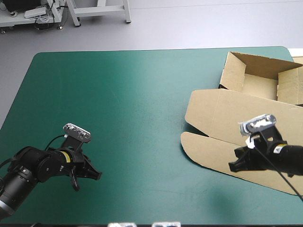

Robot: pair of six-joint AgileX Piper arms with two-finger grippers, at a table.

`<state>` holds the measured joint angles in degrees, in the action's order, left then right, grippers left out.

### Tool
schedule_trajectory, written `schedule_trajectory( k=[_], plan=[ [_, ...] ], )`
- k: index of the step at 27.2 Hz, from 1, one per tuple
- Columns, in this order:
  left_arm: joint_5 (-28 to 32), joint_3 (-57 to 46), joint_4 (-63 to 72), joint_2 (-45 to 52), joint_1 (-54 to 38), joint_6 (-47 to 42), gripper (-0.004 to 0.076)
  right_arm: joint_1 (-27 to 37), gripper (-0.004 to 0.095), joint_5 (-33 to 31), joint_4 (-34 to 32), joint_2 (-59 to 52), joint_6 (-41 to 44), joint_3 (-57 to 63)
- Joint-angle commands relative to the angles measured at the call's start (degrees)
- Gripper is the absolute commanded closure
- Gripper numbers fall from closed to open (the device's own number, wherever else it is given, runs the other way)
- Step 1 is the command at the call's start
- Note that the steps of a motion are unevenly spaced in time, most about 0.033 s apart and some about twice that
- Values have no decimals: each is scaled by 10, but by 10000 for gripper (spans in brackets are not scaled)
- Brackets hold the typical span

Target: Fold the box

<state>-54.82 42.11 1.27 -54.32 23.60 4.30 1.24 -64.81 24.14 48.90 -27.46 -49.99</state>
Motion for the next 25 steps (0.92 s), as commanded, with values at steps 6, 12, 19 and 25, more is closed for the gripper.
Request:
schedule_trajectory(
  k=[6, 12, 19, 25],
  plan=[
    [16, -40, 70, 10, 2, -2, 733, 0, 925, 17, -8, -88, 10, 94],
    [16, -40, 70, 10, 2, -2, 733, 0, 925, 16, -20, -88, 13, 95],
    [5, -40, 94, 10, 2, -2, 733, 0, 926, 16, -19, -88, 12, 95],
    [5, -40, 95, 10, 2, -5, 733, 0, 926, 16, -14, -88, 13, 95]
  ],
)
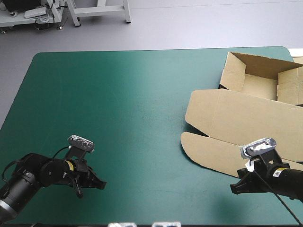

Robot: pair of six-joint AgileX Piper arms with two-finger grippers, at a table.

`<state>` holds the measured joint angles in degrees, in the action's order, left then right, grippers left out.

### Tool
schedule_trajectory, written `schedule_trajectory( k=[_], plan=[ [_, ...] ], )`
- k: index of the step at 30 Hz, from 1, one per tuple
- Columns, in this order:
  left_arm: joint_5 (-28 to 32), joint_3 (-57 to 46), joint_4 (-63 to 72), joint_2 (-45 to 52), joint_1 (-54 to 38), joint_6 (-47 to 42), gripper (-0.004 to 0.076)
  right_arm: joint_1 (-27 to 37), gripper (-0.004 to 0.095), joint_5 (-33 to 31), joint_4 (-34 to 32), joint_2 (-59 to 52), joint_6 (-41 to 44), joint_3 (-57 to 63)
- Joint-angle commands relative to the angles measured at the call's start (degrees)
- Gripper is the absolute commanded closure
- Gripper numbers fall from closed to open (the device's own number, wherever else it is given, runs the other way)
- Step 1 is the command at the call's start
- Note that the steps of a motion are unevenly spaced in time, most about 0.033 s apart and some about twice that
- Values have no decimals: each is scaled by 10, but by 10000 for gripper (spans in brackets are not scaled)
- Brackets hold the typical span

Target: Fold the box

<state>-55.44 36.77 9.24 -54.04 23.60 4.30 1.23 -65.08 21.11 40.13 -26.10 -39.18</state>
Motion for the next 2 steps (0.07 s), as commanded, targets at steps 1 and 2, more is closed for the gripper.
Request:
schedule_trajectory(
  k=[1, 2],
  plan=[
    [12, 14, 15, 7, 2, -4, 733, 0, 926, 15, 19, -1, 7, -13],
    [12, 14, 15, 7, 2, -2, 733, 0, 926, 10, 20, -1, 14, -13]
  ],
)
